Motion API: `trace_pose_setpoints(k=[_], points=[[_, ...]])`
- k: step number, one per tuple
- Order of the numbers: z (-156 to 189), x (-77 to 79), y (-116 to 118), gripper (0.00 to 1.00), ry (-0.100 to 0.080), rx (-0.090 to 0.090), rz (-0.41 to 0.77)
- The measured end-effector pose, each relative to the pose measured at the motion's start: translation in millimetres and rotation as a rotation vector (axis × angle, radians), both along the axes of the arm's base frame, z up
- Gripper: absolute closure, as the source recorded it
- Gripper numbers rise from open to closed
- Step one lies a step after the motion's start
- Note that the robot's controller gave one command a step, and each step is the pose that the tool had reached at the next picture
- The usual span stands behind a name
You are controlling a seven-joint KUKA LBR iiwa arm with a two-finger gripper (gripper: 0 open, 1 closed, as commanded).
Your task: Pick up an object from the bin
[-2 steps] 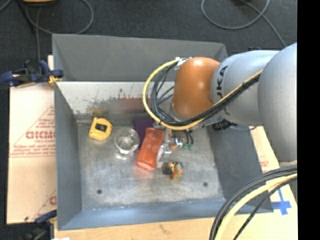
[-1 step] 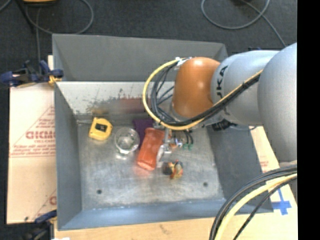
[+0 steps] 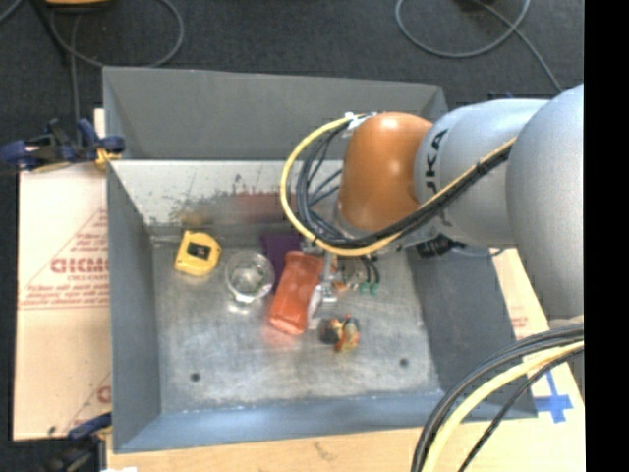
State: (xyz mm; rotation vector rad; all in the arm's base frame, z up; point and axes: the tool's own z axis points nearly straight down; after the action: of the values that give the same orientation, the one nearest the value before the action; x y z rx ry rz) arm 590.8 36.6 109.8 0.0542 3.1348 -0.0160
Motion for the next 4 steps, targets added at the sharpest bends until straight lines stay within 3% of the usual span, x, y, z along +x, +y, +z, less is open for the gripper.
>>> trace_pose_setpoints(k=[3,4], points=[[9.0,-0.6,-4.9,1.0,-0.006,0.006,0.002],[61.6,-6.1,-12.3,1.0,0.008,0.01,-0.054]])
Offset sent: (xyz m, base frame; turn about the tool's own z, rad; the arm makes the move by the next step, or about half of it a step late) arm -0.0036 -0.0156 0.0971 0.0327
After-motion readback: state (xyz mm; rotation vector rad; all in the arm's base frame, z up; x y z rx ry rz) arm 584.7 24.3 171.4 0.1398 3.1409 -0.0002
